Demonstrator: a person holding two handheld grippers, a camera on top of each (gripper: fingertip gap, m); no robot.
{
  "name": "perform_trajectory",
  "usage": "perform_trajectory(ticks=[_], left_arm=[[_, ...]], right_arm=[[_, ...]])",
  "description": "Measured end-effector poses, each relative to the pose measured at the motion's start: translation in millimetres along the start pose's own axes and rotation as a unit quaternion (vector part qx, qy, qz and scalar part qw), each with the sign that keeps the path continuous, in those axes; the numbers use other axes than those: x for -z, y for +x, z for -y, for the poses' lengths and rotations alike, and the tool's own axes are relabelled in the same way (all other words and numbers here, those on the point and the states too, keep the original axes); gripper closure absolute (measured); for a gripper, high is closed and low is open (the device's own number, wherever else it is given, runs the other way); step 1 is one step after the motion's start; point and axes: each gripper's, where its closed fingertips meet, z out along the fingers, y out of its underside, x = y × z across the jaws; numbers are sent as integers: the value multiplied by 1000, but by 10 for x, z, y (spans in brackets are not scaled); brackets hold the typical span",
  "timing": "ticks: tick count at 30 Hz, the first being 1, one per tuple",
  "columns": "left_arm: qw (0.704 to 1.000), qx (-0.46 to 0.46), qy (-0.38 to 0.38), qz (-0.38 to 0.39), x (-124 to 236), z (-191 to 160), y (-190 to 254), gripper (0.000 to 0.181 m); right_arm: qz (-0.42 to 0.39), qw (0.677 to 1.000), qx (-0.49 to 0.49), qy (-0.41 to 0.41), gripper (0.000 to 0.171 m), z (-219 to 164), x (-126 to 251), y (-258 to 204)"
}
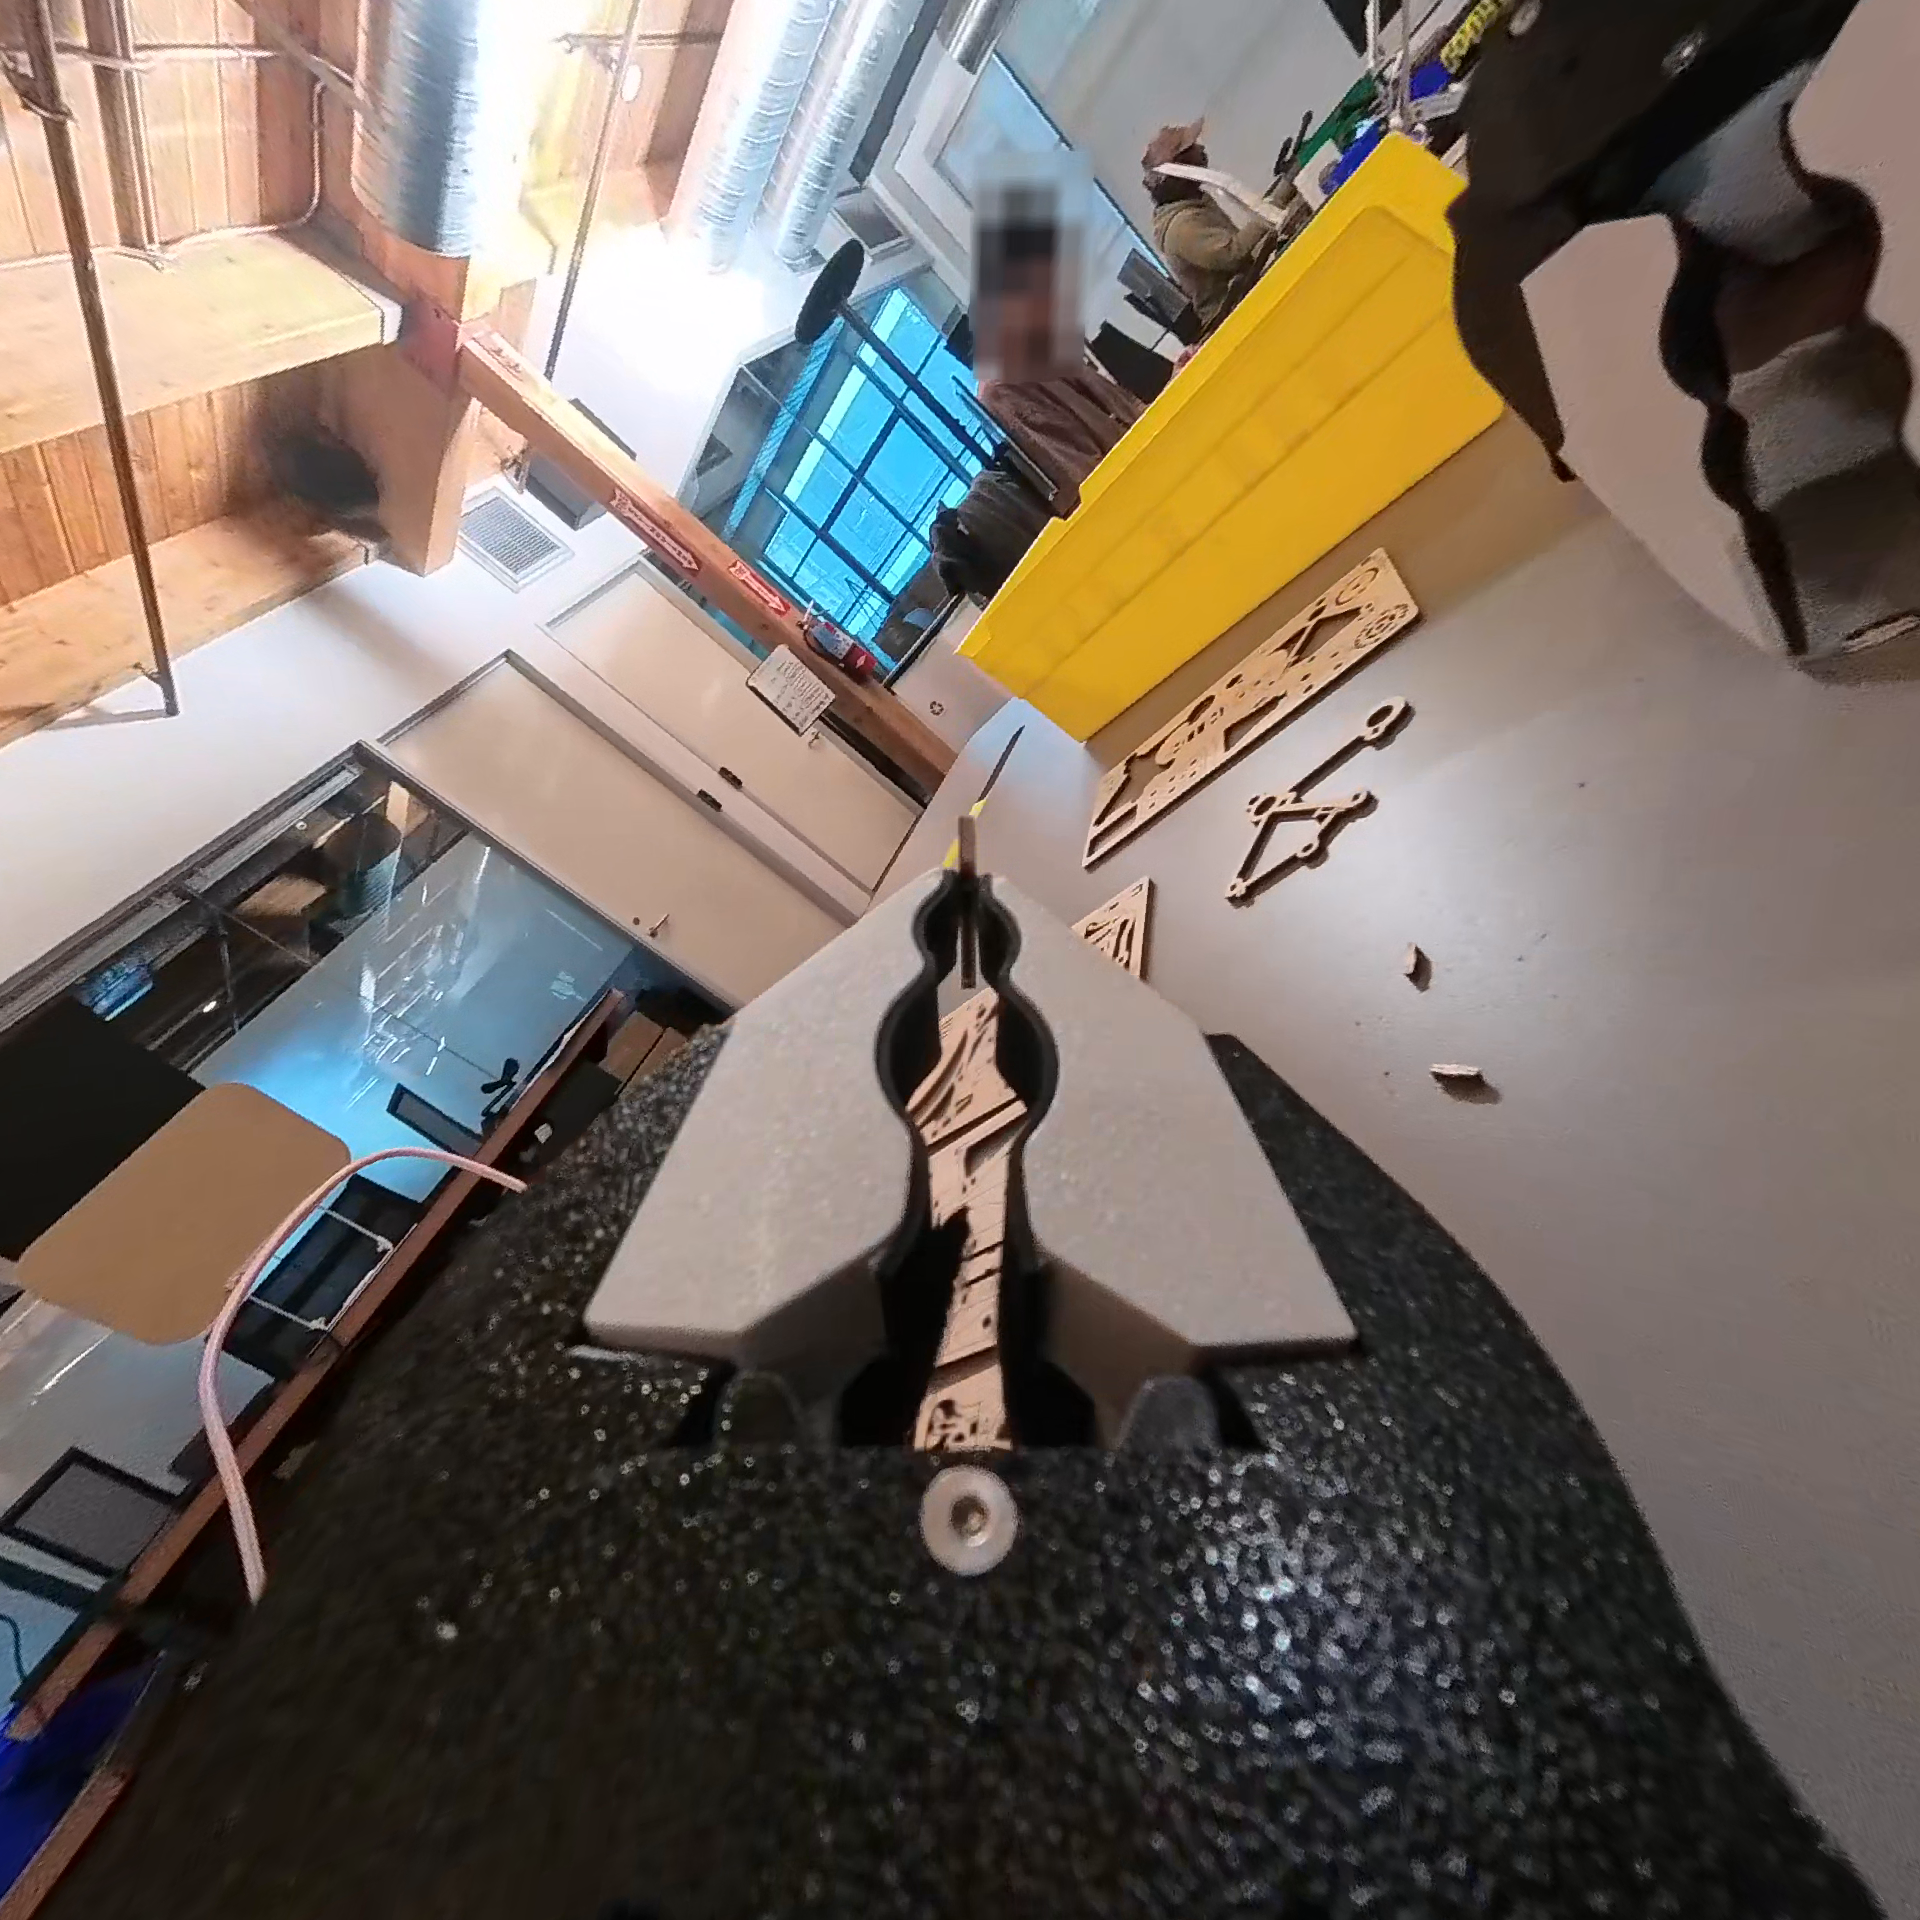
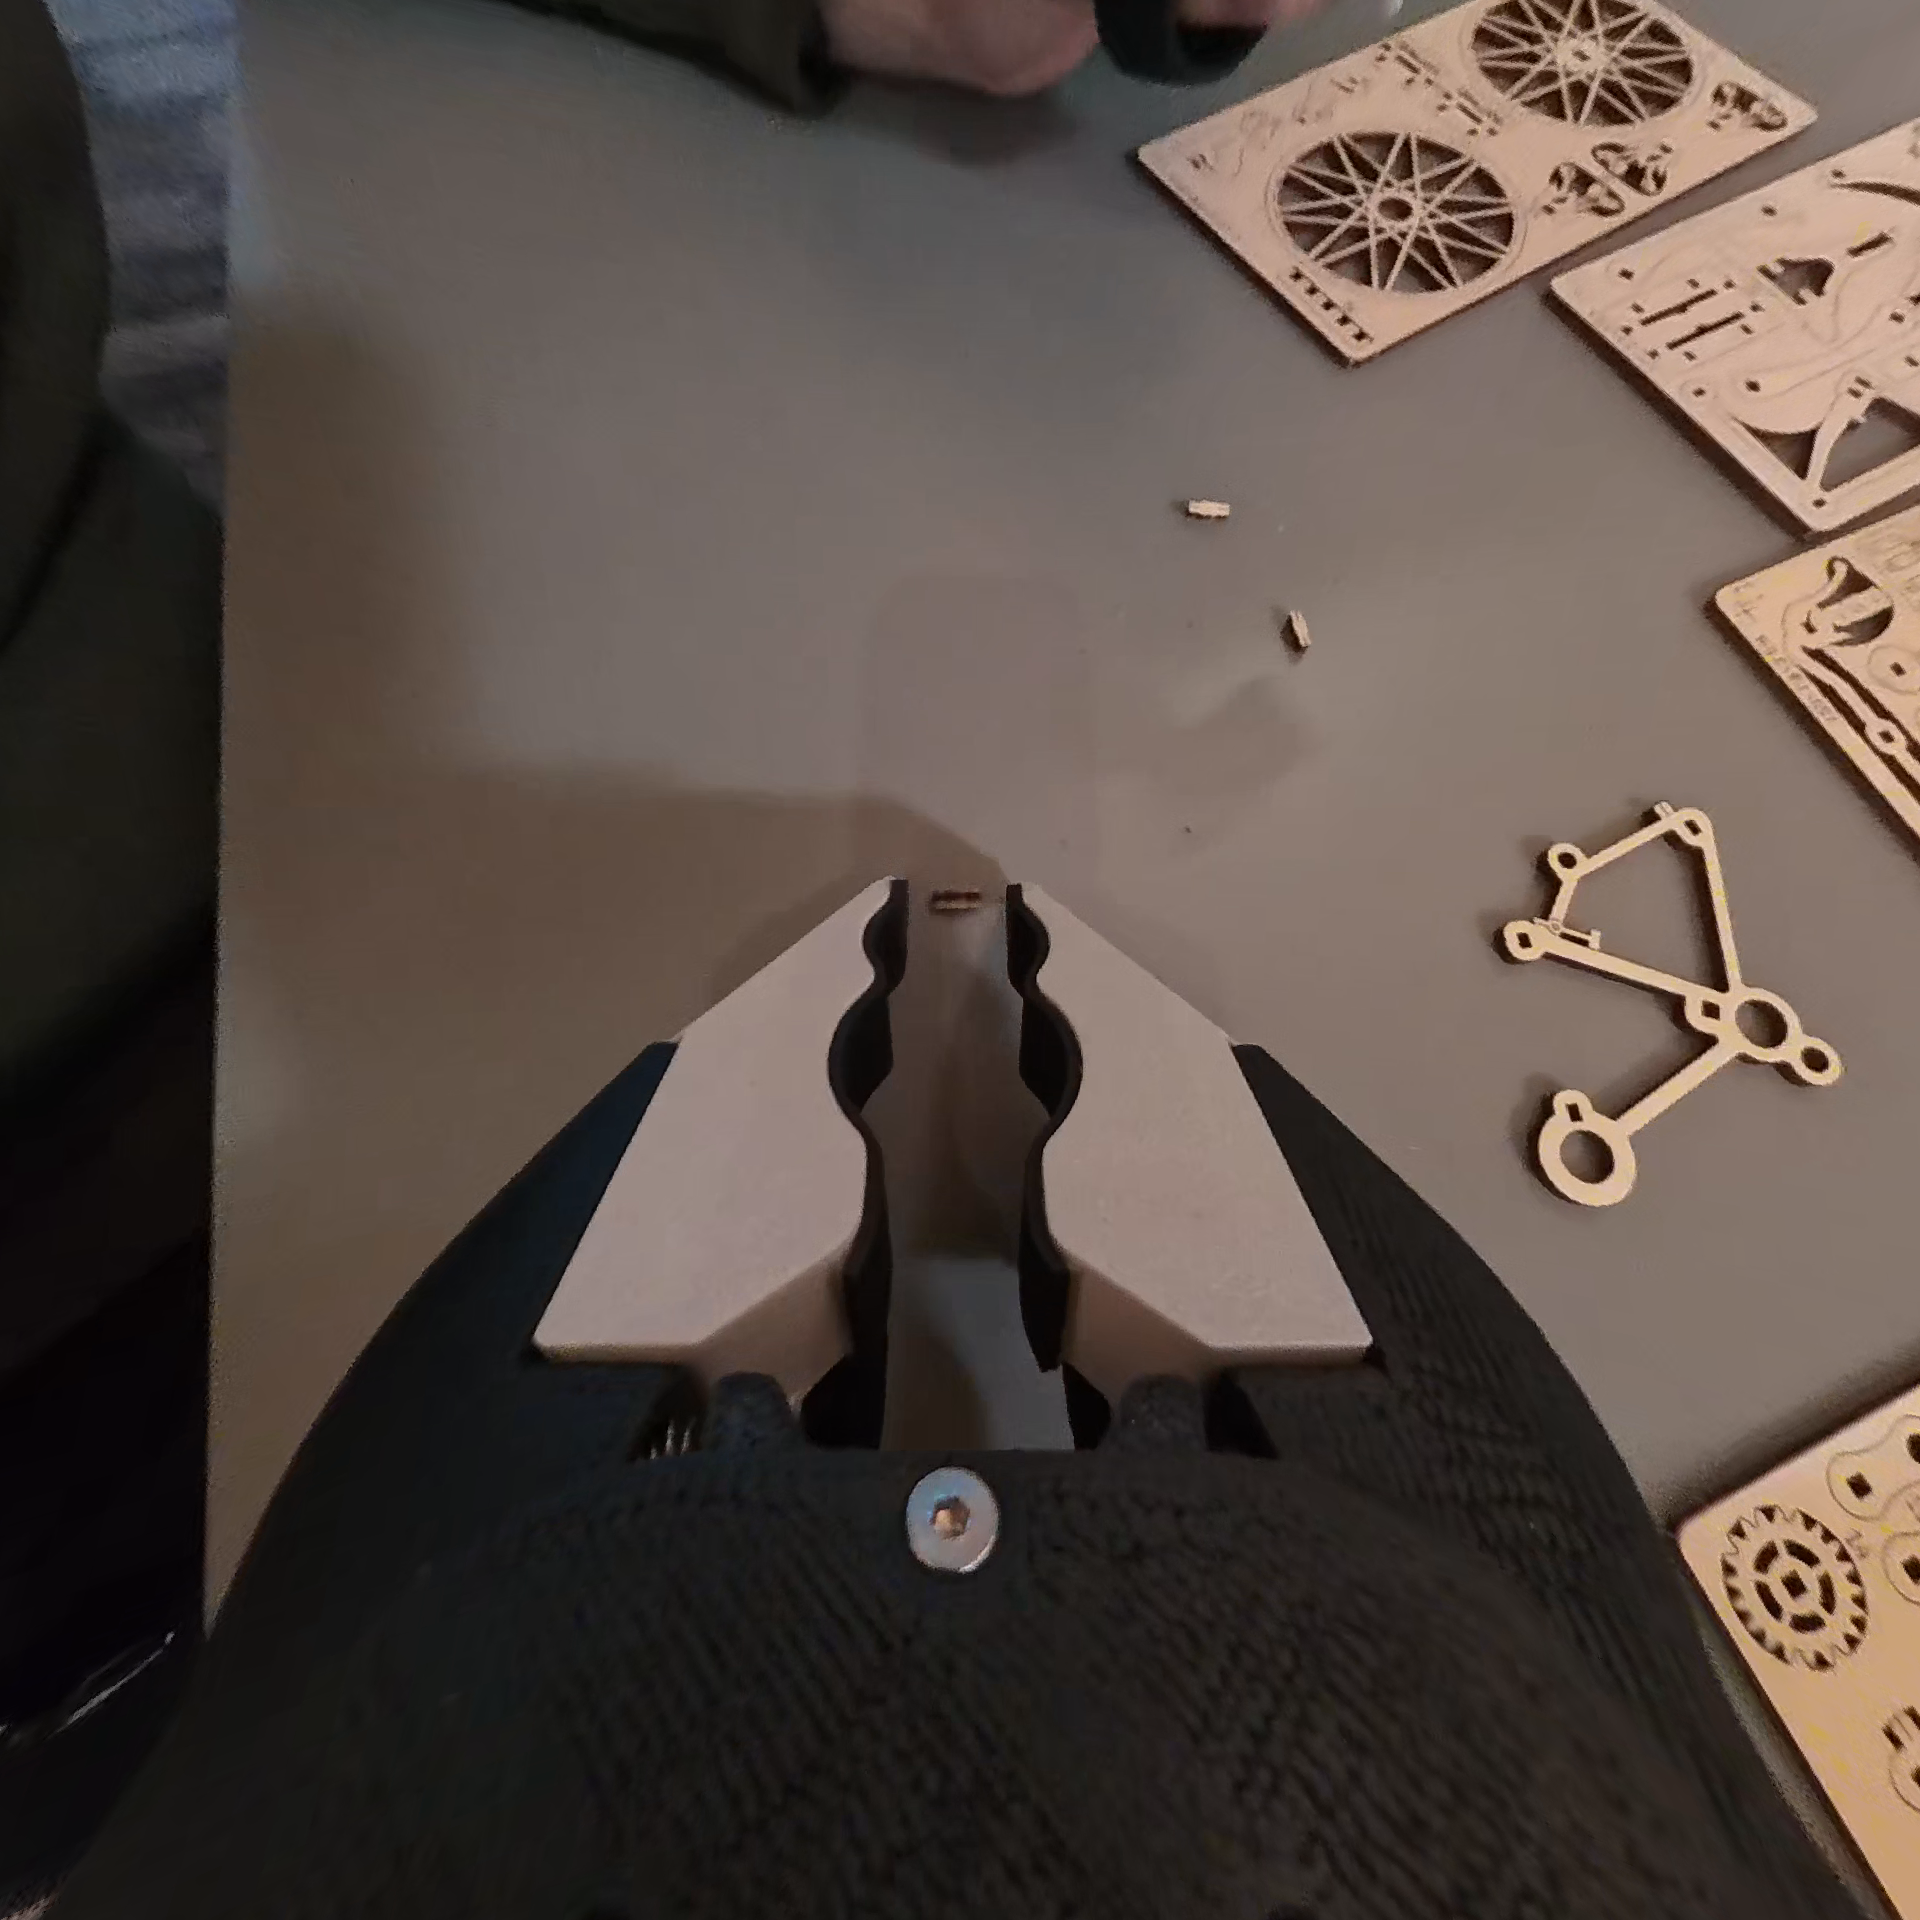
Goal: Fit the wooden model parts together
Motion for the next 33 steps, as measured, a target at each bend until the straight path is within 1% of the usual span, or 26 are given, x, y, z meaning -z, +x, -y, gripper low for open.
perform_trajectory(ticks=[5,9,11,14,16,18,19,21,23,24,26,28,29,30,31,32,33], left_arm=[[1000,0,3,-8,3,5,21,181],[1000,0,5,-13,-9,7,34,181],[1000,-1,7,-14,-14,14,37,180],[1000,2,11,-13,-12,24,32,180],[1000,8,14,-13,-8,40,31,180],[1000,13,15,-11,4,43,20,180],[1000,12,13,-9,8,36,17,180],[1000,12,12,-8,13,33,12,180],[1000,18,15,-7,-1,40,9,181],[1000,23,16,-8,-15,42,11,180],[999,29,16,-7,-42,32,-2,180],[999,33,14,19,-50,20,-92,180],[998,43,17,38,-46,37,-163,180],[996,67,22,62,-40,57,-251,181],[991,101,28,86,-33,80,-336,181],[984,141,41,98,-32,117,-383,181],[975,187,65,98,-37,178,-396,181]], right_arm=[[-8,1000,13,-3,164,1,-14,28],[-9,1000,19,-1,164,17,-26,44],[-18,999,35,12,164,109,-68,115],[-31,996,65,46,164,403,-224,280],[-25,995,88,28,164,497,-388,362],[-18,994,107,-5,164,489,-533,425],[-14,994,112,-16,160,478,-575,439],[-16,993,115,2,151,550,-570,455],[-44,990,123,55,142,697,-484,510],[-75,983,131,102,138,820,-400,574],[-164,955,135,208,129,1053,-134,782],[-268,905,129,305,129,1234,235,993],[-317,873,130,348,133,1285,413,1064],[-366,840,132,378,143,1304,562,1134],[-406,816,138,388,152,1301,640,1201],[-424,813,146,372,155,1284,612,1267],[-429,819,147,351,159,1266,537,1332]])
